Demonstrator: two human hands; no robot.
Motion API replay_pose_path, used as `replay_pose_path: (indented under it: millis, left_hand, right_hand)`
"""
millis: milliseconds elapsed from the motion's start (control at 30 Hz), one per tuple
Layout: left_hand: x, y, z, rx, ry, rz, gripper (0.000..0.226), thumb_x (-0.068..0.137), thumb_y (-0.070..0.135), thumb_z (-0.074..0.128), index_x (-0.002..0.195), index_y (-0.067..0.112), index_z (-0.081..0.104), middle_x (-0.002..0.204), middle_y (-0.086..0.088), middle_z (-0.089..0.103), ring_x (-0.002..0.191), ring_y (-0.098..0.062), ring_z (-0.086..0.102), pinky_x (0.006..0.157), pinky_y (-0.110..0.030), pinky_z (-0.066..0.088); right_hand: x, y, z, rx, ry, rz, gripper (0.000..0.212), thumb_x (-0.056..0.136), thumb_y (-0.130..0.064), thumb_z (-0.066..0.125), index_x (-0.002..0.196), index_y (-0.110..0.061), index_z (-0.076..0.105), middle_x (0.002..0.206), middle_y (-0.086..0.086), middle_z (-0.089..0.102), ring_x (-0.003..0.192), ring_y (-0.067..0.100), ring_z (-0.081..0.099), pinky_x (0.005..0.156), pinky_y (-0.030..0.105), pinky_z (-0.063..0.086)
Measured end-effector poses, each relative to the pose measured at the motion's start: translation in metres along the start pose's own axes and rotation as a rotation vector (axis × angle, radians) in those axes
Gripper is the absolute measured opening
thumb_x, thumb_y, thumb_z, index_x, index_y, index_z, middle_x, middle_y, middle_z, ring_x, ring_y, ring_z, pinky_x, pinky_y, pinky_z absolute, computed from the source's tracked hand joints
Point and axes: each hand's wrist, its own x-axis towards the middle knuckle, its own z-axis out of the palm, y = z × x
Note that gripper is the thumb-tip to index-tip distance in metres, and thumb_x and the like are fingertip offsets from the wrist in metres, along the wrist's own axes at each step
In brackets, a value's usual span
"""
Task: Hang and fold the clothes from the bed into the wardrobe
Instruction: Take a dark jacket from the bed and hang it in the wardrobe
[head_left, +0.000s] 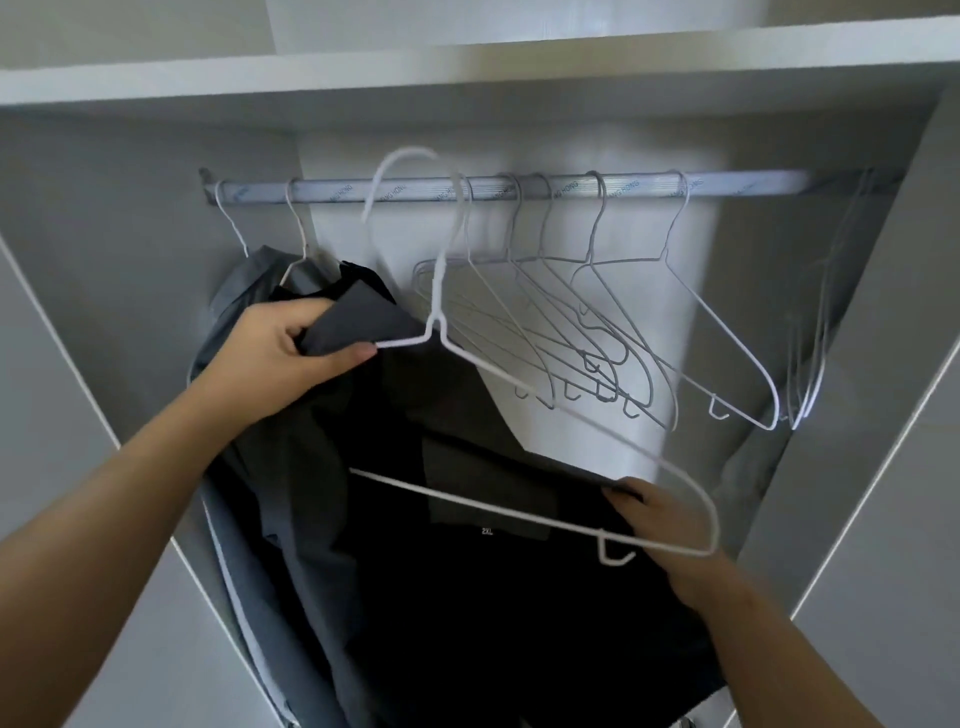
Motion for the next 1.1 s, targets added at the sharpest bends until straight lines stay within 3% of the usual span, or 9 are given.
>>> replay_pose_path:
  millis: [67, 167, 300, 467, 667, 800, 933, 1033, 1100]
  left_hand:
    - [-0.004, -0.009, -0.003, 0.109, -0.076, 0.000, 0.017, 0.073, 0.012, 0.072, 0.073, 0.028, 0.066, 0.067, 0.007, 0.066, 0.060, 0.005, 0.052, 0.057, -0.011, 0.040]
    - [-0.010, -0.016, -0.003, 0.318, -0.186, 0.025, 0.015, 0.076, 0.033, 0.076, 0.073, 0.020, 0.067, 0.066, 0.018, 0.061, 0.058, 0.005, 0.052, 0.055, -0.021, 0.042]
    - [-0.014, -0.017, 0.007, 0.585, -0.209, 0.050, 0.050, 0.069, 0.064, 0.046, 0.073, 0.019, 0.067, 0.057, 0.016, 0.057, 0.058, -0.005, 0.057, 0.051, -0.025, 0.041]
    - [-0.022, -0.011, 0.046, 0.836, -0.098, 0.018, 0.029, 0.078, 0.049, 0.065, 0.080, 0.020, 0.066, 0.066, -0.002, 0.066, 0.066, -0.027, 0.065, 0.052, -0.026, 0.037]
    - [-0.043, 0.004, 0.105, 0.776, -0.008, 0.003, 0.023, 0.073, 0.038, 0.073, 0.081, 0.017, 0.066, 0.054, 0.000, 0.061, 0.046, -0.021, 0.059, 0.041, -0.019, 0.026]
    - [-0.048, 0.000, 0.105, 0.599, 0.101, -0.081, 0.033, 0.075, 0.042, 0.072, 0.099, 0.021, 0.067, 0.066, -0.001, 0.068, 0.060, -0.024, 0.066, 0.050, -0.025, 0.042]
    - [-0.046, 0.001, 0.091, 0.461, 0.259, -0.173, 0.037, 0.071, 0.037, 0.078, 0.101, 0.018, 0.069, 0.073, -0.003, 0.071, 0.072, -0.028, 0.068, 0.064, -0.030, 0.048]
    - [-0.048, 0.003, 0.082, 0.335, 0.280, -0.265, 0.035, 0.070, 0.039, 0.076, 0.100, 0.022, 0.067, 0.074, 0.011, 0.065, 0.080, -0.021, 0.067, 0.071, -0.031, 0.051]
    - [-0.049, 0.002, 0.077, 0.271, 0.271, -0.298, 0.032, 0.070, 0.039, 0.077, 0.097, 0.024, 0.067, 0.073, 0.018, 0.061, 0.081, -0.017, 0.066, 0.074, -0.033, 0.052]
  right_hand:
    - [0.003, -0.005, -0.012, -0.019, -0.088, 0.048, 0.025, 0.089, -0.016, 0.060, 0.067, -0.016, 0.070, 0.063, -0.004, 0.068, 0.060, 0.003, 0.061, 0.064, 0.015, 0.048]
    - [0.006, -0.013, -0.025, -0.046, -0.219, 0.163, 0.017, 0.089, -0.021, 0.060, 0.080, -0.017, 0.073, 0.084, 0.011, 0.073, 0.080, 0.023, 0.068, 0.082, 0.035, 0.053]
    - [0.007, -0.025, -0.019, -0.091, -0.156, 0.183, 0.018, 0.090, -0.020, 0.057, 0.080, -0.014, 0.071, 0.082, 0.012, 0.073, 0.078, 0.025, 0.068, 0.079, 0.036, 0.054]
    - [0.007, -0.033, 0.003, -0.009, -0.021, 0.247, 0.020, 0.095, -0.018, 0.047, 0.088, -0.011, 0.064, 0.088, 0.015, 0.067, 0.083, 0.030, 0.064, 0.081, 0.039, 0.052]
    - [-0.007, -0.067, 0.038, 0.409, -0.108, 0.260, 0.021, 0.095, -0.017, 0.047, 0.083, -0.017, 0.064, 0.070, 0.004, 0.071, 0.068, 0.018, 0.067, 0.048, 0.023, 0.050]
    - [-0.023, -0.081, 0.037, 0.320, -0.319, 0.041, 0.019, 0.094, -0.019, 0.052, 0.079, -0.019, 0.065, 0.069, -0.003, 0.072, 0.065, 0.013, 0.069, 0.054, 0.027, 0.054]
    - [-0.019, -0.066, 0.024, -0.646, 0.130, -0.514, 0.027, 0.082, -0.042, 0.064, 0.061, -0.025, 0.062, 0.081, -0.017, 0.046, 0.085, 0.005, 0.037, 0.082, 0.023, 0.022]
    - [-0.019, -0.056, 0.022, -0.519, 0.214, -0.661, 0.005, 0.077, -0.029, 0.074, 0.081, -0.027, 0.071, 0.109, -0.015, 0.039, 0.110, 0.006, 0.031, 0.100, 0.026, 0.017]
    - [-0.016, -0.055, 0.013, -0.305, 0.119, -0.661, 0.027, 0.078, -0.011, 0.072, 0.090, -0.034, 0.062, 0.121, -0.021, 0.035, 0.115, -0.001, 0.039, 0.101, 0.011, 0.024]
